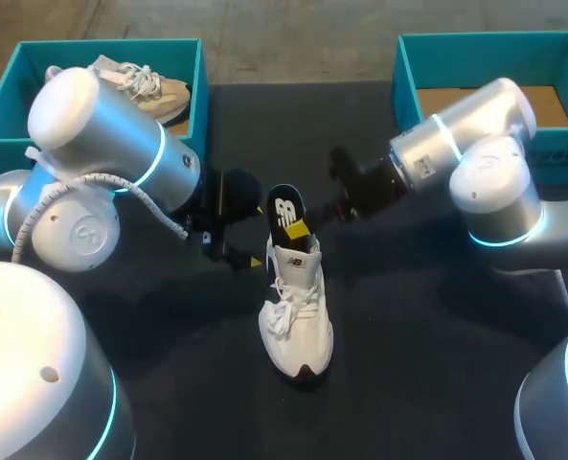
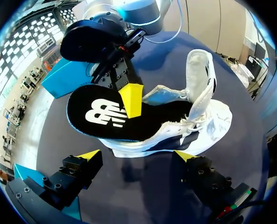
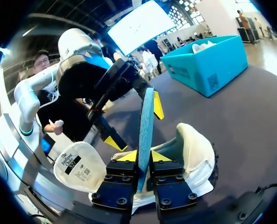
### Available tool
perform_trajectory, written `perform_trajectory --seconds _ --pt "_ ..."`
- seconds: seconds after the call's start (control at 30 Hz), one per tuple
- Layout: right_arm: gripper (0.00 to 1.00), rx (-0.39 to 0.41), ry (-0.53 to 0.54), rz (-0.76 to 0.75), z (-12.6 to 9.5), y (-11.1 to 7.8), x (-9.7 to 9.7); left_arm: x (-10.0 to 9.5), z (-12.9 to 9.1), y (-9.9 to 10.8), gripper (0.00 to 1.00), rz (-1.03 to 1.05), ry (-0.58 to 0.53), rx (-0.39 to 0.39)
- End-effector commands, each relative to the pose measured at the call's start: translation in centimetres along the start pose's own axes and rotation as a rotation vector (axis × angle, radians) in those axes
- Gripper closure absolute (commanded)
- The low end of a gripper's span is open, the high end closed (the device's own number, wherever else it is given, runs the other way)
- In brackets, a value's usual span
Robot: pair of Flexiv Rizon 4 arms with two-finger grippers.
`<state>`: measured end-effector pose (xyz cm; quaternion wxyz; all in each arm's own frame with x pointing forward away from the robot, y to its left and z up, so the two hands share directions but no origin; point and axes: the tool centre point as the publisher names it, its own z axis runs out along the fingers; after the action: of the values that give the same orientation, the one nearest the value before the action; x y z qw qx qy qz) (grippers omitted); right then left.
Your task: Take the shoe out of the shoebox, open the shoe tongue, remove and reinsert the insole, then place the shoe into the shoebox
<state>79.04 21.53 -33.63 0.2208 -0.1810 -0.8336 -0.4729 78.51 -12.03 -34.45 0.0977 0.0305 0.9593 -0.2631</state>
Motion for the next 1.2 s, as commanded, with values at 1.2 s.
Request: perform_trajectory --seconds 1.2 --pt "0.85 0.061 0.035 -0.006 0.6 0.2 -0.1 0.1 0.0 0.0 0.00 0.000 -0.003 -0.001"
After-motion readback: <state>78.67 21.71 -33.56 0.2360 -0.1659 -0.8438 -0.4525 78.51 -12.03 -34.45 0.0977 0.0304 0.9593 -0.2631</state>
